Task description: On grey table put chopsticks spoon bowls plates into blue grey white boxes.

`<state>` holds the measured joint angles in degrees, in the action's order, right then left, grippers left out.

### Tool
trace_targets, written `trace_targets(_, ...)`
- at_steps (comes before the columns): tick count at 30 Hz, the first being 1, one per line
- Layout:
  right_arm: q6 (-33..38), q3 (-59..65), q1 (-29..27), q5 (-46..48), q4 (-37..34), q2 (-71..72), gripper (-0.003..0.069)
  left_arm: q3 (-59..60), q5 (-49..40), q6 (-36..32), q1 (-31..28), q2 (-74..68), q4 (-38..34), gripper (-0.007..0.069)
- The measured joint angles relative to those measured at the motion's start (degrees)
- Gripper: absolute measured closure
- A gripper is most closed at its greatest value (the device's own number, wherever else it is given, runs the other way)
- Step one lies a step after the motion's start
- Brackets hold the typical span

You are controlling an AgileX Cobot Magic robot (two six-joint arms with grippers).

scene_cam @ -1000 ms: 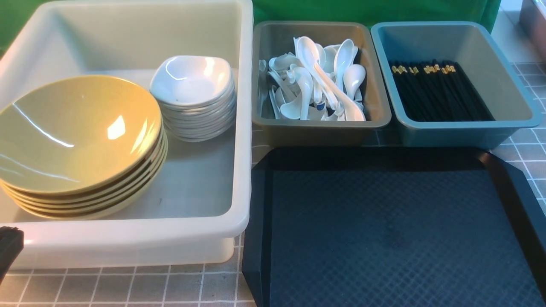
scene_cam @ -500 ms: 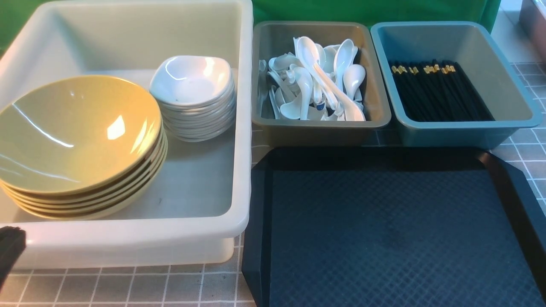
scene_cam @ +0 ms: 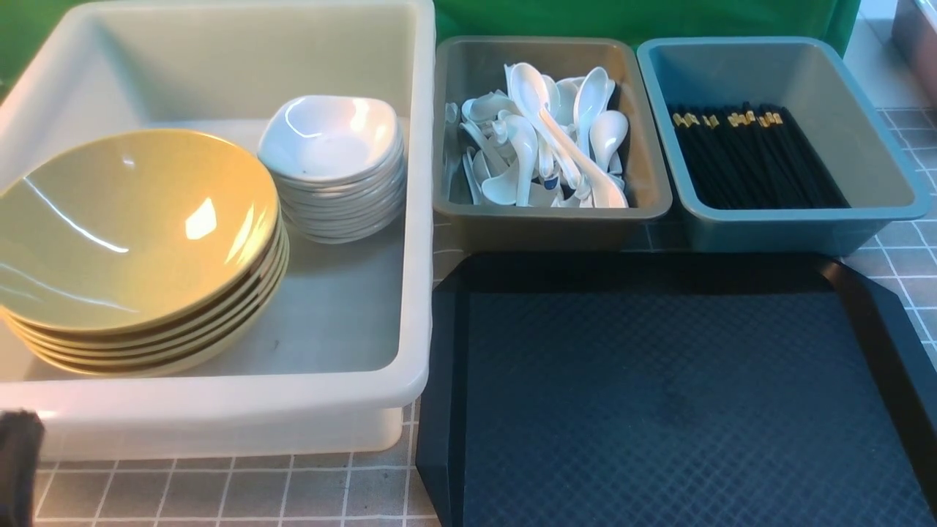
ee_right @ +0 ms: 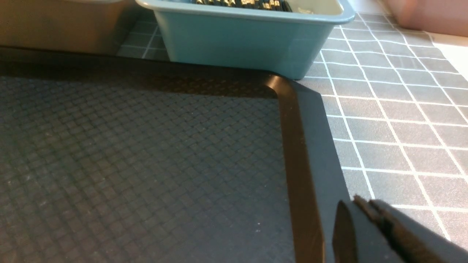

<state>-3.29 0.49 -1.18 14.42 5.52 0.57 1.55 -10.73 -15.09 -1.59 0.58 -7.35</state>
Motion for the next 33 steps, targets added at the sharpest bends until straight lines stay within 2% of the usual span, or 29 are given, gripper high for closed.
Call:
trace_targets(4, 0.0, 0.0, 0.0, 0.0, 0.0, 0.0, 0.0629, 0.0, -7.2, 0.7, 0.0, 0.1, 0.1, 0.0636)
trace_targets(33, 0.0, 0.0, 0.0, 0.0, 0.0, 0.0, 0.0601, 0.0, -7.3, 0.9, 0.0, 0.1, 0.2, 0.0636)
